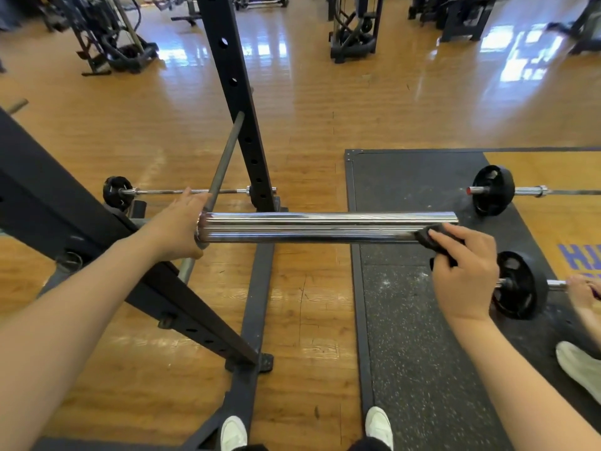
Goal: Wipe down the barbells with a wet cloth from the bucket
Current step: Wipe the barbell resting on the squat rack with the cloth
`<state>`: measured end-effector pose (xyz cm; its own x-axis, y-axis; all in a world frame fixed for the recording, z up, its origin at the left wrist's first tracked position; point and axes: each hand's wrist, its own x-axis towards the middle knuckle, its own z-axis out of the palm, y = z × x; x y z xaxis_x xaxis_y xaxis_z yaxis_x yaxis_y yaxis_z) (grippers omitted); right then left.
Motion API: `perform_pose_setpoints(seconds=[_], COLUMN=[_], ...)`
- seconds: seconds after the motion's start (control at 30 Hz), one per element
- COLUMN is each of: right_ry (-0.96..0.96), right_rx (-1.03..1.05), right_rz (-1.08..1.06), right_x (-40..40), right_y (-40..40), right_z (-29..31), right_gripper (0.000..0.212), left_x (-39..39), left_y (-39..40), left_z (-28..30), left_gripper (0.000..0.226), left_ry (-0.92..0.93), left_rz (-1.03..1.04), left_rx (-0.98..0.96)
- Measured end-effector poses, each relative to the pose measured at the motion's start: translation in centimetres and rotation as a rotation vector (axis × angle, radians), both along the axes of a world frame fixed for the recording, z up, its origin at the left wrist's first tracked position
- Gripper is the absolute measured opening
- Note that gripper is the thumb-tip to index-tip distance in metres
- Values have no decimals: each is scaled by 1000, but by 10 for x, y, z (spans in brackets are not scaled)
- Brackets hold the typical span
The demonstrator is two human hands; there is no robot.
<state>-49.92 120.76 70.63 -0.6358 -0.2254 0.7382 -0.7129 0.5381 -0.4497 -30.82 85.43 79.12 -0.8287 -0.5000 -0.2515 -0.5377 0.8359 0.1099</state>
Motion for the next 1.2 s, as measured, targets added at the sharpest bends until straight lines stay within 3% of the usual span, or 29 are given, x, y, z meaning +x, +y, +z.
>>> perform_pose_setpoints(seconds=[0.2,0.37,0.5,0.7,0.93,1.1,1.2], right_ry=[-33,-11,-97,-75,-53,-184,-125], right_rx=[-24,11,-82,-54,-21,1,21], right_rz=[-6,2,-55,-63,-38,-57,-32], right_x=[-8,2,-10,-15,9,-7,-1], right_y=[-11,1,-18,-19,-10,-23,-24], right_z=[7,-2,17,12,3,26,18], right_gripper=[25,28,25,26,26,25,26], left_x=[-14,-11,-7,30,22,13,10], left_y=[-5,-12,-15,6,7,3,-2], left_z=[17,9,3,-23,-45,-26,-20], left_gripper=[106,113,126,119,104,98,99], left_ry=[-165,-109,-142,211,368,273,220], left_rz=[-36,-50,-81,-179,-78,-90,-89], left_rx=[65,94,-128,-378,-384,-281,-173])
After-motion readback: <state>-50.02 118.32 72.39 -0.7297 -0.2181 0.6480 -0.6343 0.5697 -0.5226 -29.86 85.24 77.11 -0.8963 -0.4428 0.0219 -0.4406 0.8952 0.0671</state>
